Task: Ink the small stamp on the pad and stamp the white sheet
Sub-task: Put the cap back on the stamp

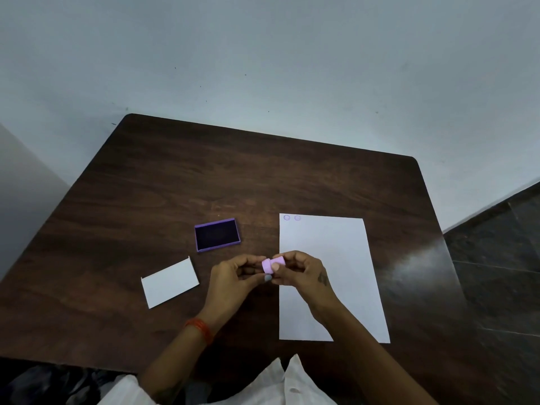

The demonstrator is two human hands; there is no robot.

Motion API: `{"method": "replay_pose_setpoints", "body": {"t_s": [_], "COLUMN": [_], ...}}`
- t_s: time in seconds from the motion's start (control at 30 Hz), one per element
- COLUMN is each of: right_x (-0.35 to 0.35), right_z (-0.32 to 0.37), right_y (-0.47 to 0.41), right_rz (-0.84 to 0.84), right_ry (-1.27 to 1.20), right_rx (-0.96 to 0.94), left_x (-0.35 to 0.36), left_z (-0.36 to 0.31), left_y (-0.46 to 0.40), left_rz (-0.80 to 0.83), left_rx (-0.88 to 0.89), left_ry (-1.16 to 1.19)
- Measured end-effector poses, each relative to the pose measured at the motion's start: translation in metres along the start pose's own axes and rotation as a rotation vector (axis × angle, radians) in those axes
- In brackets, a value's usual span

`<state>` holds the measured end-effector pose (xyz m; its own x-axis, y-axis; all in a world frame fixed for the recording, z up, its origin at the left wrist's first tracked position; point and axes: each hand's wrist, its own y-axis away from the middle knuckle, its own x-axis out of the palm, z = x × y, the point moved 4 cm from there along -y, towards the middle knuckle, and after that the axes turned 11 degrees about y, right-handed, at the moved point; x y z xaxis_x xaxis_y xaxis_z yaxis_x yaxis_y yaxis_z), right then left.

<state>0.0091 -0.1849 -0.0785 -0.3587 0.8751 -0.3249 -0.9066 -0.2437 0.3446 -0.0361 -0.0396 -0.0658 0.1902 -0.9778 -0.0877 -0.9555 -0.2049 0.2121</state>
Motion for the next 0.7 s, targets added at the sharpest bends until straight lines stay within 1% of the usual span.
{"method": "replay_pose_setpoints", "body": {"t_s": [0.13, 0.27, 0.37, 0.47, 0.57, 0.7], "right_x": [0.008, 0.017, 0.018, 0.021, 0.029, 0.039], "right_z": [-0.003, -0.004, 0.003, 0.009, 0.007, 0.0], "right_y": [-0.006, -0.014, -0.023, -0.036, -0.049, -0.056], "right_rz": [0.007, -0.001, -0.06, -0.133, -0.197, -0.168], "right_ry": [-0.021, 0.019, 0.104, 0.23, 0.371, 0.453], "right_rx": [0.059, 0.064, 0.034, -0.044, -0.052, -0.075], "left_x": [-0.002, -0.003, -0.006, -0.014, -0.022, -0.028], "left_z": [0.0, 0.001, 0.003, 0.011, 0.021, 0.028], "left_y": [-0.003, -0.008, -0.014, -0.021, -0.024, -0.025], "left_rz": [-0.011, -0.054, -0.074, -0.089, -0.103, -0.094], "left_rx": [0.016, 0.034, 0.032, -0.039, -0.109, -0.137], "left_ry": [0.002, -0.019, -0.02, -0.023, -0.071, -0.095]}}
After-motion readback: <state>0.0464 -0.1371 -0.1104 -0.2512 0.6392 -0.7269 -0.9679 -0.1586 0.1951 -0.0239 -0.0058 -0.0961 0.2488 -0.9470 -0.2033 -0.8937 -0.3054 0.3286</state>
